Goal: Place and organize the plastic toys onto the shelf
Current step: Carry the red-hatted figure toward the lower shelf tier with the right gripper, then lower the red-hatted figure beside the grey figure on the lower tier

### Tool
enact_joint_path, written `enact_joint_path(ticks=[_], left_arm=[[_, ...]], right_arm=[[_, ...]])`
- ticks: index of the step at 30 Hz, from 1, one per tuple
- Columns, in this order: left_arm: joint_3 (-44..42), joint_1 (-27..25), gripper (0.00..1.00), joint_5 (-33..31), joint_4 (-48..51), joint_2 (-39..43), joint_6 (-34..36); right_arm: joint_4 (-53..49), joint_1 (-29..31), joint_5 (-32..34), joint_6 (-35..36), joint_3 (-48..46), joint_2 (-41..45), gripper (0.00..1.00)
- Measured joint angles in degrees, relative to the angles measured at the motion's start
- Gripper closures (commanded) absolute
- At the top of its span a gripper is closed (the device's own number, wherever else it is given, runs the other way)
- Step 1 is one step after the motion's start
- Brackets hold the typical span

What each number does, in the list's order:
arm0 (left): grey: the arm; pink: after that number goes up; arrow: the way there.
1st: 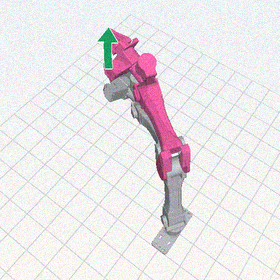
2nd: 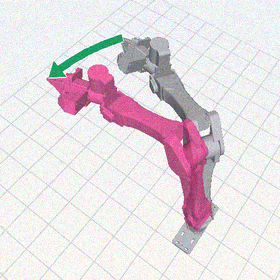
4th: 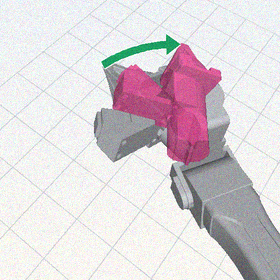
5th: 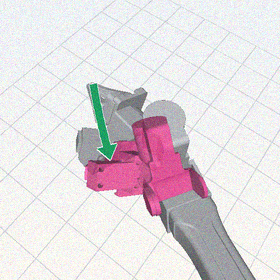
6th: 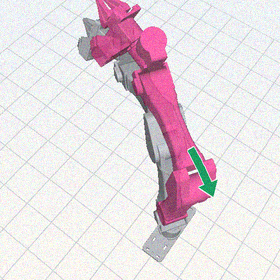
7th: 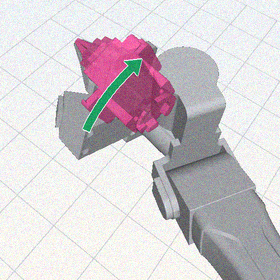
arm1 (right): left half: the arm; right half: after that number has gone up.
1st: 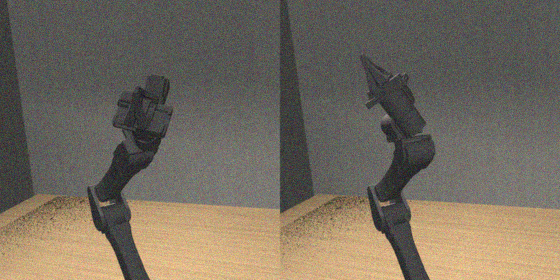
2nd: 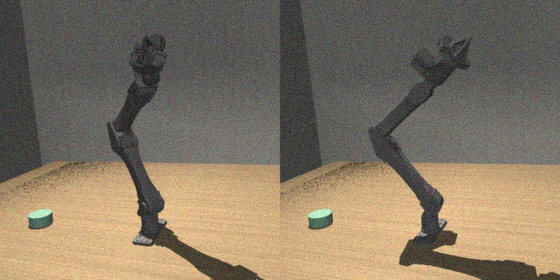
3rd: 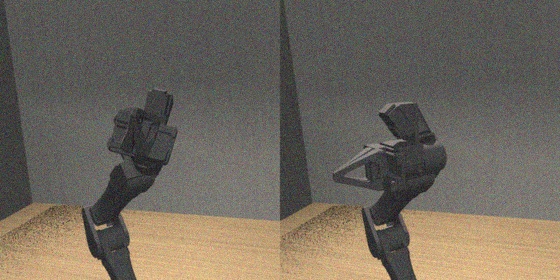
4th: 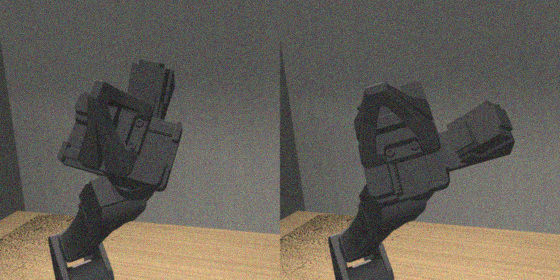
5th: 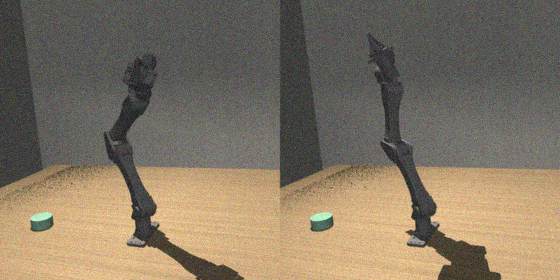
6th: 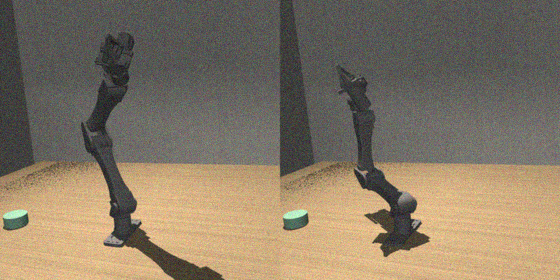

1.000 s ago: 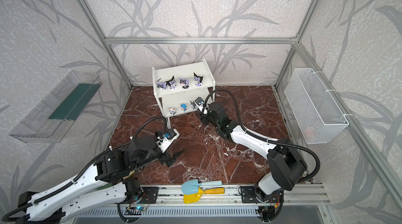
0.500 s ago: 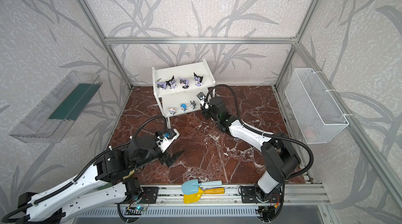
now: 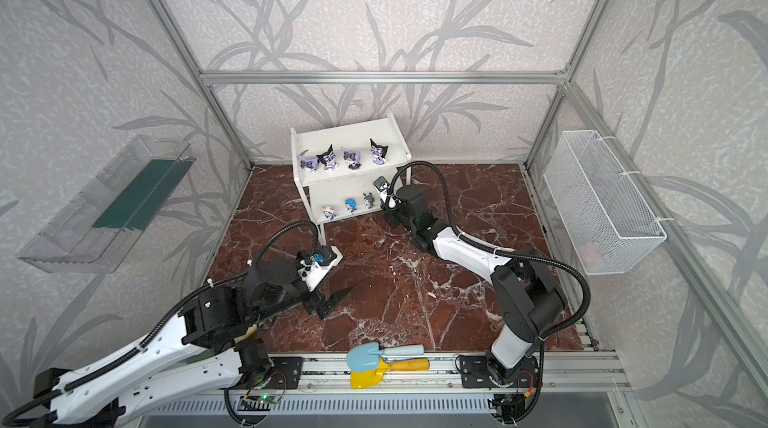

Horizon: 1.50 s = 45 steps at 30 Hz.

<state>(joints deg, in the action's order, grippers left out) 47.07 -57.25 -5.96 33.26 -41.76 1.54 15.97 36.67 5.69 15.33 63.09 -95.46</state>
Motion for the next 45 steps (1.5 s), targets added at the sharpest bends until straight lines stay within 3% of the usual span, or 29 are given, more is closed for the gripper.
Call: enact_joint_path(ticks=[28,39,45], left_arm=[[-0.3,0.0,0.01,0.1,0.0,0.5,0.0],[-0.3,0.3,0.01,0.7,0.0,0.5,0.0],[-0.3,0.4,0.01,1.2,0.0,0.5,0.0]], right_arm=[[-1.1,-0.2,0.2,-0.3,2.6,-1.0,0.58],[-1.2,-0.2,-0.2,-1.2,-2.3,5.2,0.57],[-1.2,-0.2,-0.6,-3.4,-7.7,9.6,0.63]])
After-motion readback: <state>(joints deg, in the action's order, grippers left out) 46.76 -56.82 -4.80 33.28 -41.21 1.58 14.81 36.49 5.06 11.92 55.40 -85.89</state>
